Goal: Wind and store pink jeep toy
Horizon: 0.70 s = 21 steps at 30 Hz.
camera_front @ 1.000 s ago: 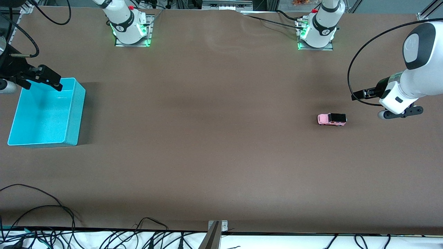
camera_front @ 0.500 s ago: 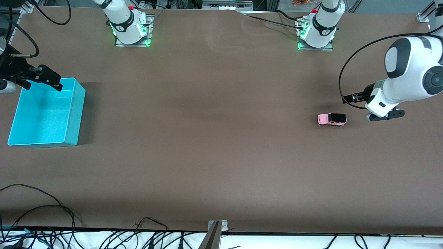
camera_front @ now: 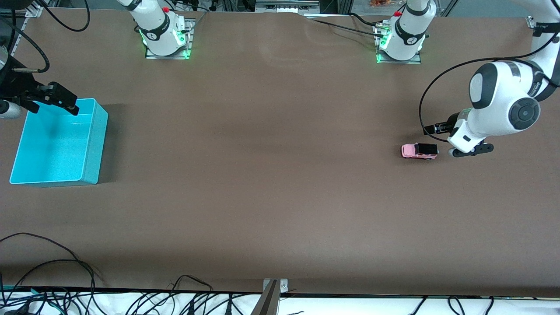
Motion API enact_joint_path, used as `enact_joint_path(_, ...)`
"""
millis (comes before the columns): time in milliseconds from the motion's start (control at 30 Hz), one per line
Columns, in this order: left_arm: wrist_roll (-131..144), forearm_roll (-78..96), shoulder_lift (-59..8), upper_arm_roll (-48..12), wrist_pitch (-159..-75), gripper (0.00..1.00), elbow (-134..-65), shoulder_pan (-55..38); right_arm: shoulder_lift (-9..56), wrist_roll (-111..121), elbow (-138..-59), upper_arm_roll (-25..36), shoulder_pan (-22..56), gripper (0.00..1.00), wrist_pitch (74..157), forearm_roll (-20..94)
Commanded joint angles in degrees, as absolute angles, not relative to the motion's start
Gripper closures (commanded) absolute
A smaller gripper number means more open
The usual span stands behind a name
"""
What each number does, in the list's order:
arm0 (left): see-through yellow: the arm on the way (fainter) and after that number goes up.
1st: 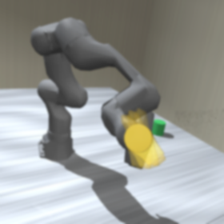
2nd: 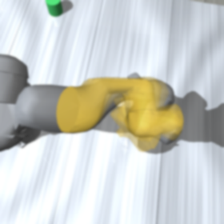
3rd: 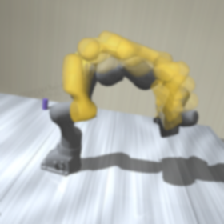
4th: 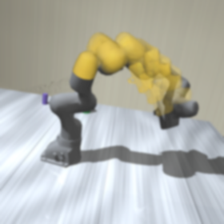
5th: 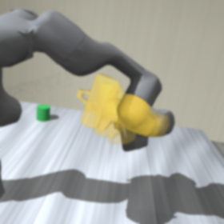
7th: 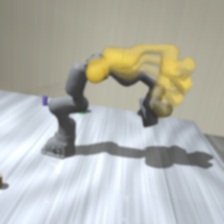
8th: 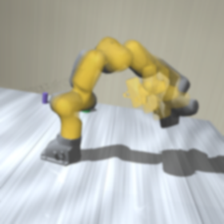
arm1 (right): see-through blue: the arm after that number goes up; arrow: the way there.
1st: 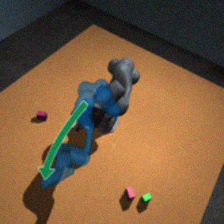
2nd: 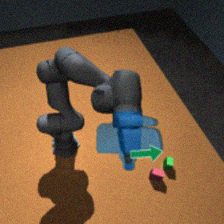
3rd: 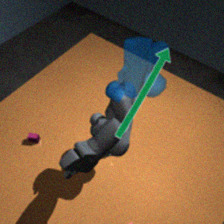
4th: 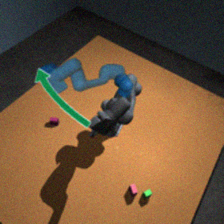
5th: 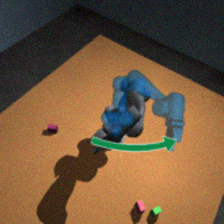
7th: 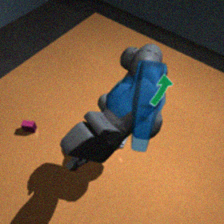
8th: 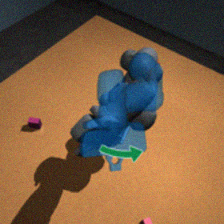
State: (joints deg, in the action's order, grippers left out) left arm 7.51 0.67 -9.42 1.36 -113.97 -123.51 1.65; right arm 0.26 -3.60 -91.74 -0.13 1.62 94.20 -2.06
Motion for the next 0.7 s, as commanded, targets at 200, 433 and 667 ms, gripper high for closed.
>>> enact_joint_path(200, 2.48, 1.49, -11.43, 0.97, -121.38, 0.00, -127.53, 2.37, 0.70, -2.90, -90.44, -0.26, 1.58, 0.00, 93.78, -2.99)
enact_joint_path(433, -17.72, 1.50, -11.60, 0.97, -122.52, 0.00, -127.79, 2.37, 0.70, -2.81, -90.44, -0.26, 1.58, 0.00, 93.78, -2.99)
enact_joint_path(667, -41.36, 1.41, -11.51, 0.97, -125.67, 0.00, -129.19, 2.37, 0.70, -2.90, -90.44, -0.26, 1.58, 0.00, 93.78, -2.99)
